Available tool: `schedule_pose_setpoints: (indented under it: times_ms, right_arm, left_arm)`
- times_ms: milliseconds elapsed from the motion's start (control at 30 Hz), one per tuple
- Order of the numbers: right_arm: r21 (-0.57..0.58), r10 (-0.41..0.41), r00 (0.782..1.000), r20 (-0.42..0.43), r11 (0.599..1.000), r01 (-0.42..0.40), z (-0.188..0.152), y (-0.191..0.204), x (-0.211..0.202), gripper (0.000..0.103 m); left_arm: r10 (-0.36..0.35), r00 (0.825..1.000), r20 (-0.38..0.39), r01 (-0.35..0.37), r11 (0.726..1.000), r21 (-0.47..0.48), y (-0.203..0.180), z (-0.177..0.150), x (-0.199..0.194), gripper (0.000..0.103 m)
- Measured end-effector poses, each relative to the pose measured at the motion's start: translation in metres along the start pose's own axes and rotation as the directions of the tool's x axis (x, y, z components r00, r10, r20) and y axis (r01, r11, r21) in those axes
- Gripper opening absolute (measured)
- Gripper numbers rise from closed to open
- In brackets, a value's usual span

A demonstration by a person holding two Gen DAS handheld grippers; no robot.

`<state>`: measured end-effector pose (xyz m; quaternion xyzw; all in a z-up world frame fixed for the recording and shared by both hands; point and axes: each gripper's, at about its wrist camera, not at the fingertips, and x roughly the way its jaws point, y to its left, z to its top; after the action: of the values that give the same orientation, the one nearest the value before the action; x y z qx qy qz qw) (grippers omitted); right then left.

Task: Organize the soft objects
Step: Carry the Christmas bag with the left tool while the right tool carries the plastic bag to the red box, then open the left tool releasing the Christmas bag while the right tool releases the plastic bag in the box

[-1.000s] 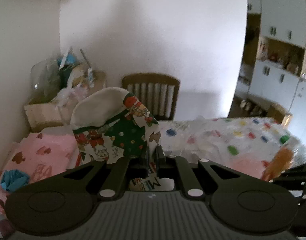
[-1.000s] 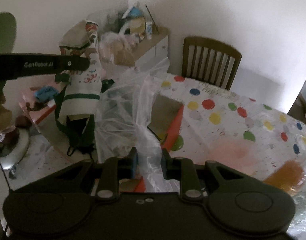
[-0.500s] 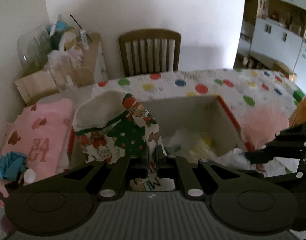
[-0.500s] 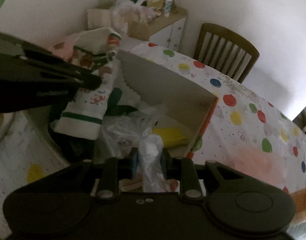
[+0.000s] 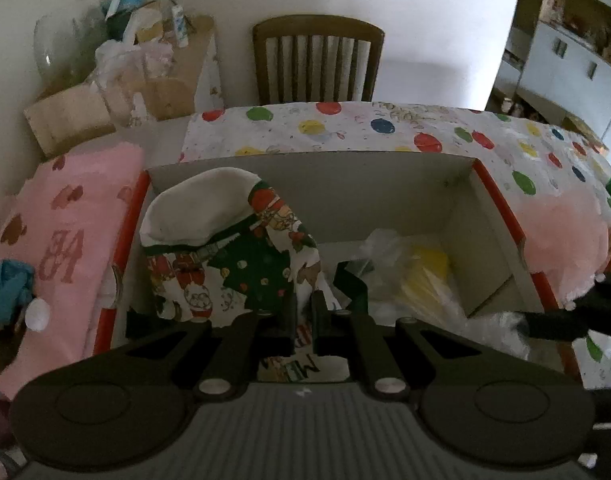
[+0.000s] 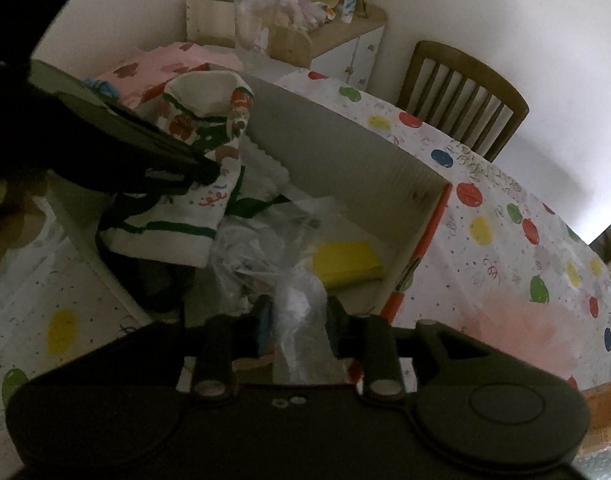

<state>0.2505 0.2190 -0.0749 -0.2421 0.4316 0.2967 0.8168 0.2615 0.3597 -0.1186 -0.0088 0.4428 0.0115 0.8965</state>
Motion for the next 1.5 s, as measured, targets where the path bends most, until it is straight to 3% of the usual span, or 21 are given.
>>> schedule_pose_setpoints:
  times_ms: [267,533,633,667,700,900,1067,1333,1500]
  right_arm:
    - [0.001,0.012,1.0,0.026,1.0,-0.012,0.0,-0.004,-0.012,0.042]
    - [0.005,0.025,0.997,0.068,1.0,-0.026,-0.006,-0.007,-0.029,0.052]
    - [0.001,0.03,0.996,0.09,1.0,-0.03,-0.008,-0.009,-0.037,0.055]
    - [0.0,0.034,0.995,0.097,0.999,-0.034,-0.009,-0.01,-0.04,0.057]
    - [-0.002,0.035,0.994,0.105,0.999,-0.035,-0.009,-0.01,-0.043,0.058]
    - [-0.005,0.047,0.988,0.148,0.999,-0.047,-0.016,-0.017,-0.061,0.066]
    - [0.008,0.071,0.98,0.184,0.997,-0.074,-0.024,-0.027,-0.078,0.081]
    - [0.026,0.095,0.964,0.249,0.994,-0.104,-0.047,-0.052,-0.113,0.1]
    - [0.022,0.087,0.954,0.286,0.995,-0.097,-0.073,-0.073,-0.135,0.103]
  left_arm:
    - [0.009,1.0,-0.002,-0.009,0.998,-0.054,0.003,0.001,-0.003,0.011]
    - [0.022,1.0,0.005,-0.022,0.997,-0.076,-0.002,-0.004,-0.016,0.026]
    - [0.024,1.0,0.01,-0.023,0.996,-0.087,-0.006,-0.006,-0.022,0.048]
    - [0.026,1.0,0.012,-0.025,0.996,-0.086,-0.007,-0.007,-0.024,0.067]
    - [0.032,0.999,0.015,-0.03,0.996,-0.086,-0.009,-0.008,-0.026,0.075]
    - [0.044,0.997,0.063,-0.038,0.996,-0.084,-0.021,-0.009,-0.045,0.075]
    - [0.033,0.996,0.088,-0.024,0.995,-0.093,-0.032,-0.011,-0.06,0.083]
    - [-0.009,0.993,0.114,0.021,0.994,-0.112,-0.061,-0.018,-0.083,0.084]
    - [-0.05,0.989,0.136,0.066,0.99,-0.121,-0.084,-0.022,-0.094,0.085]
